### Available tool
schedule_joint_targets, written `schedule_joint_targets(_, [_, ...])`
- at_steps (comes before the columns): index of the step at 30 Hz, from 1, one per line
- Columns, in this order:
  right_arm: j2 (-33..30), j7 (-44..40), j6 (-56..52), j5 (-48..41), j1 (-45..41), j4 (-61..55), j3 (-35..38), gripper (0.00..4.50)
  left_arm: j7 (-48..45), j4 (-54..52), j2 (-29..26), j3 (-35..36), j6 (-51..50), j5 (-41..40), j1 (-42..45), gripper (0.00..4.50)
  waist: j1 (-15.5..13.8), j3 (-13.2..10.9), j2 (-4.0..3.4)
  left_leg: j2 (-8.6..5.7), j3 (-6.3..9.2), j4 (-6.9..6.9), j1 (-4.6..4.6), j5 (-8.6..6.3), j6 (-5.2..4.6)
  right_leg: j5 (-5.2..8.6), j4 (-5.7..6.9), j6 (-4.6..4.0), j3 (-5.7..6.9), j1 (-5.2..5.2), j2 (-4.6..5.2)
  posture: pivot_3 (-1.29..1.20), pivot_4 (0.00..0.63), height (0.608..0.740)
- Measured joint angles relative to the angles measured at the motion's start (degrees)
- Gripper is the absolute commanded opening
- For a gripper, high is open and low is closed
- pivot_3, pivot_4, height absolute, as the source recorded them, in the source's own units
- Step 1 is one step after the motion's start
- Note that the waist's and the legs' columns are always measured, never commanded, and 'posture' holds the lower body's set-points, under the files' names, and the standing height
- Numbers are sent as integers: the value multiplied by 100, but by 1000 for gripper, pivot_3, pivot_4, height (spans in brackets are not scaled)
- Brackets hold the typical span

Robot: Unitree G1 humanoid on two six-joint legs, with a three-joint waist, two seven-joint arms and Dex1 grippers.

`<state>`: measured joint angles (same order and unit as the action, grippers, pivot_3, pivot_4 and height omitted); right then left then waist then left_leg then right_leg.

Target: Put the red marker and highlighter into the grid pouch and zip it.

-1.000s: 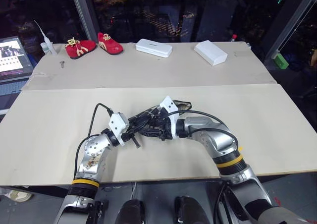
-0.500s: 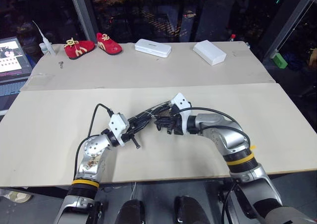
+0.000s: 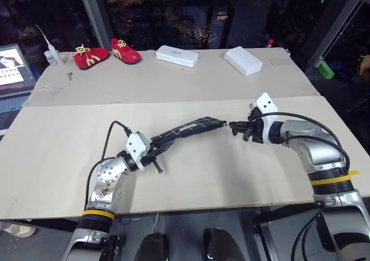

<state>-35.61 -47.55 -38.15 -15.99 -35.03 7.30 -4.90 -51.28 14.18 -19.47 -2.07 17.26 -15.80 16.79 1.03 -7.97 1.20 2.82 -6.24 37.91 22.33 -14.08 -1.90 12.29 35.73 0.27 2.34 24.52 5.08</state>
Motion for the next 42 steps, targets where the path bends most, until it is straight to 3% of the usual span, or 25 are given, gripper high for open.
schedule_joint_targets(5, [313,-121,71,-71,116,8,-12,1898,-10,16,22,-5,17,0,8,0,-25,0,0,-2,2,0,2,0,0,0,-3,2,-3,0,10,0,150,740])
schedule_joint_targets(11, [72,-433,115,-82,589,-41,-82,4004,-216,38,73,-137,122,4,195,0,-125,0,0,-8,-4,0,13,-1,-2,1,-16,5,6,-2,16,0,150,740])
schedule_joint_targets(18, [-1064,-1095,31,-591,1763,-545,997,4004,-936,334,48,-350,314,-9,656,0,-189,0,1,-12,2,0,19,-6,-10,0,-46,7,17,-14,9,0,150,740])
schedule_joint_targets(23, [-1234,-1184,24,-1003,2740,-1280,1724,4004,-1652,1075,43,-627,867,99,1200,0,-137,-2,3,-11,2,1,11,-8,-12,-2,-57,10,5,-21,4,0,150,740])
schedule_joint_targets(25, [-1232,-1074,21,-1015,2872,-1449,1852,4085,-1778,1417,40,-679,1058,213,1327,785,-115,-3,5,-10,8,1,1,-7,-13,-1,-58,19,-3,-27,4,0,150,740])
schedule_joint_targets(28, [-1187,-893,21,-1025,3007,-1635,1954,4085,-2065,1818,21,-731,1092,232,1367,1590,-106,-3,6,-9,15,2,0,-7,-13,5,-58,34,-4,-27,4,0,150,740])
schedule_joint_targets(33, [-1151,-714,12,-1022,3037,-1662,1954,4085,-2343,1482,25,-844,766,180,1145,3270,-129,-3,6,-11,23,2,10,-12,-20,-1,-63,24,-4,-24,6,0,150,740])
schedule_joint_targets(35, [-1159,-705,21,-1003,2918,-1517,1916,4085,-2100,685,-73,-805,-379,-210,840,3975,-106,-4,6,-4,26,2,15,-13,-22,-1,-62,25,-8,-19,6,0,150,740])
schedule_joint_targets(38, [-1217,-698,83,-964,2692,-1139,1915,4085,-1443,-639,-375,-533,-2458,-1042,521,3975,-94,-4,6,-4,36,3,12,-12,-22,2,-56,31,-7,-21,9,0,150,740])
schedule_joint_targets(42, [-1245,-728,169,-958,2546,-895,1926,4085,-322,-1396,-649,125,-3924,-1392,294,3975,-90,-3,5,-7,41,3,-4,-12,-21,23,-53,66,-9,-33,5,0,150,740])
